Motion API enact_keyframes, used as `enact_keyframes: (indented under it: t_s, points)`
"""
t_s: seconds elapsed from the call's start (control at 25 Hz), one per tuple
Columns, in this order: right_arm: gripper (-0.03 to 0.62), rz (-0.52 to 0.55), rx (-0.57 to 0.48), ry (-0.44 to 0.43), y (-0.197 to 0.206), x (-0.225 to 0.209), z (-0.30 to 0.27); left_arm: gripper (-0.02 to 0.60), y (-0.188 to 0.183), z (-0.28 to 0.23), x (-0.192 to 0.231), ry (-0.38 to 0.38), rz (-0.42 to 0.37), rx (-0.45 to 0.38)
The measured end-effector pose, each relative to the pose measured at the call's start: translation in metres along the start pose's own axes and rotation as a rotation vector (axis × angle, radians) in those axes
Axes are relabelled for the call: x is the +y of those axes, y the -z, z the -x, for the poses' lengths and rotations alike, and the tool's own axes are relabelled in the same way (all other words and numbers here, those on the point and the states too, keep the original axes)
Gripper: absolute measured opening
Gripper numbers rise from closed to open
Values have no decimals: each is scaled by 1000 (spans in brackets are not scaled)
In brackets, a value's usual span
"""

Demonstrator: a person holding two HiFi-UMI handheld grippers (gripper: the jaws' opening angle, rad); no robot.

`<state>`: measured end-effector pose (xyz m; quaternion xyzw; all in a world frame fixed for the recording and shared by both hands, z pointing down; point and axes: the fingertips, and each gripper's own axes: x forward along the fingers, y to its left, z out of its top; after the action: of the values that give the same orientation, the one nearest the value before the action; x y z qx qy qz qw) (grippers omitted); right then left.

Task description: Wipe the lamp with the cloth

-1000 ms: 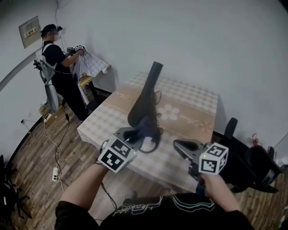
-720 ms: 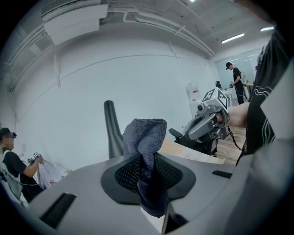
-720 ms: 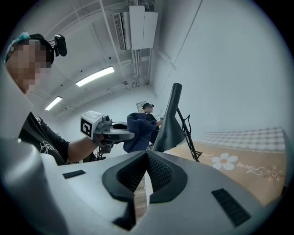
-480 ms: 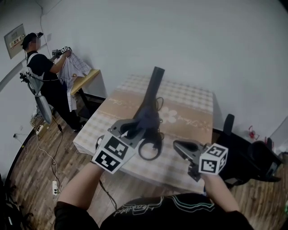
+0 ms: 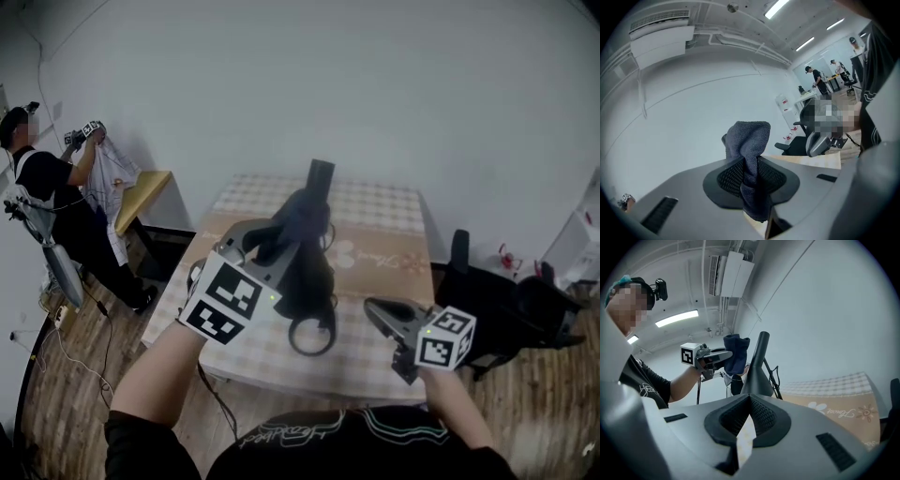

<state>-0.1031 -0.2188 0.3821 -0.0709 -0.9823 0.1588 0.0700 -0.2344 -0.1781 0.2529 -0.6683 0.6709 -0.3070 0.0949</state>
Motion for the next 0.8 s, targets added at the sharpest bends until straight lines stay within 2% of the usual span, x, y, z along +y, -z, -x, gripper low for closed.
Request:
enact_keyframes:
  t_s: [0.36,0.6,0.8]
  points:
    - [11,-53,-61,188,16,-10,1,72,-22,-37,53,27,-150,-92]
    - [11,-93,-65,297,34,-7,6,72,-41,-53,70,27,-285,-170]
    - [11,-104,-74,377,37,-4,17,72,-44,-69,72,88,-296,-189]
